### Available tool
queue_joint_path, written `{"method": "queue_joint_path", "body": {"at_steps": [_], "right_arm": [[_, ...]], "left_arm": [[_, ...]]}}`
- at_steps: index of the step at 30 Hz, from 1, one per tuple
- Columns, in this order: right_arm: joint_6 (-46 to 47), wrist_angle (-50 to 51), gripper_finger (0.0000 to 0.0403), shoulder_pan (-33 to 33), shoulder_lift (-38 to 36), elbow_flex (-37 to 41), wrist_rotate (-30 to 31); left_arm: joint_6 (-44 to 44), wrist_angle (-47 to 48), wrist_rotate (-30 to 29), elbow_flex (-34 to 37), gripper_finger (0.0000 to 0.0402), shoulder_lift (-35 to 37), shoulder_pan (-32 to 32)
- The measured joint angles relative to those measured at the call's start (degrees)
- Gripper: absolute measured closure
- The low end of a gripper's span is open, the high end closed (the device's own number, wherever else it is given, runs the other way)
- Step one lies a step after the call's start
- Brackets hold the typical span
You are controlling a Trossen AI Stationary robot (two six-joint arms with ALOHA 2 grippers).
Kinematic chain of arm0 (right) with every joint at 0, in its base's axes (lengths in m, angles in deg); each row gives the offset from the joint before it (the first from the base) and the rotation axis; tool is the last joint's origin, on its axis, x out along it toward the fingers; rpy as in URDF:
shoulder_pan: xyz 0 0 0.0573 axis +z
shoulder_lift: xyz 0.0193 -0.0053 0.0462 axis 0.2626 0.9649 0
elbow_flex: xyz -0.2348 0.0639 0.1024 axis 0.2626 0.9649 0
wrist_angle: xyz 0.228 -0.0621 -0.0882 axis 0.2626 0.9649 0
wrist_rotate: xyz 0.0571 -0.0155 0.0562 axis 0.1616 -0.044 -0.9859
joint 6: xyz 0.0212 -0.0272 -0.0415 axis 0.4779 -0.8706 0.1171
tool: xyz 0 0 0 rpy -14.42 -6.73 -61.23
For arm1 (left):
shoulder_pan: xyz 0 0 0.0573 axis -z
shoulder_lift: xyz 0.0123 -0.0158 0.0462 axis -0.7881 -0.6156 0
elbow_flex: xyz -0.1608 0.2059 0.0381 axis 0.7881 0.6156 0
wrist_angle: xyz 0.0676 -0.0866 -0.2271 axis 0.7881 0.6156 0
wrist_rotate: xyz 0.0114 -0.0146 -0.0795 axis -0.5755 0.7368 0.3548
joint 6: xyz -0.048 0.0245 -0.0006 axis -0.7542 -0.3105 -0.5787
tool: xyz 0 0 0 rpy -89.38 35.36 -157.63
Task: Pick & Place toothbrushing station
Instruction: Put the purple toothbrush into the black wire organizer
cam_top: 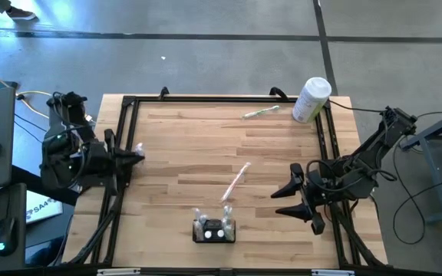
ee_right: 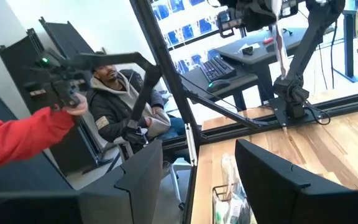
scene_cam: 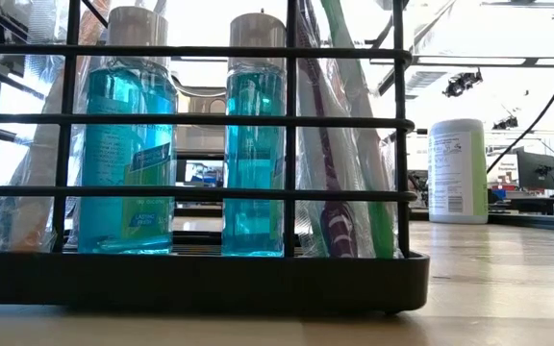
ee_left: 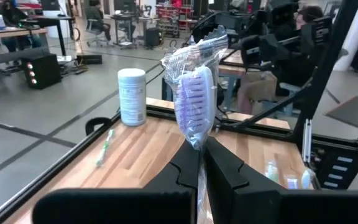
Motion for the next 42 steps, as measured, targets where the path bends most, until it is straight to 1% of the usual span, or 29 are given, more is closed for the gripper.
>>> {"method": "queue_joint_path", "body": {"at_steps": [4,9,12,15,21,24,26,28,32,35,39,42], "right_arm": [[0.12,-0.17,0.0207,-0.84,0.0,0.0,-0.02],[0.34,-0.16,0.0207,-1.98,0.0,0.0,-0.11],[1.28,-0.12,0.0207,-2.55,0.0,0.0,-0.56],[1.4,-0.14,0.0207,-3.22,0.0,0.0,-1.89],[1.45,-0.12,0.0207,-4.27,0.0,0.0,-2.26],[1.45,-0.23,0.0207,-4.72,0.0,0.0,-3.53],[1.45,-0.5,0.0207,-4.76,0.0,0.0,-3.63],[1.45,-0.56,0.0207,-4.76,0.0,0.0,-3.63],[1.65,-0.54,0.0207,-4.74,0.0,0.0,-3.67],[2.36,-0.56,0.0207,-4.72,0.0,0.0,-3.67],[3.01,-0.54,0.0207,-4.72,0.01,0.0,-4.95],[3.88,-0.54,0.0207,-4.72,0.0,0.0,-5.81]], "left_arm": [[-1.77,-1.2,-0.09,5.2,0.0398,3.85,-0.01],[-2.09,-6.21,0.36,12.19,0.0398,6.8,0.01],[0.18,-13.25,3.89,16.12,0.0398,7.77,0.0],[8.7,-27.56,9.92,20.52,0.0398,7.74,0.0],[30.12,-64.28,19.55,30.83,0.0398,3.31,-0.02],[36.54,-78.81,24.16,34.08,0.0398,-0.25,-0.06],[38.44,-84.62,25.59,35.21,0.0398,-3.35,-0.53],[38.2,-87.54,28.89,35.27,0.0398,-6.83,-2.38],[33.74,-93.06,38.77,35.22,0.0398,-13.76,-8.09],[30.94,-95.29,43.73,35.21,0.0398,-18.45,-12.45],[28.47,-99.89,50.79,35.18,0.0398,-21.92,-16.72],[25.82,-100.92,55.91,35.12,0.0398,-24.32,-19.7]]}}
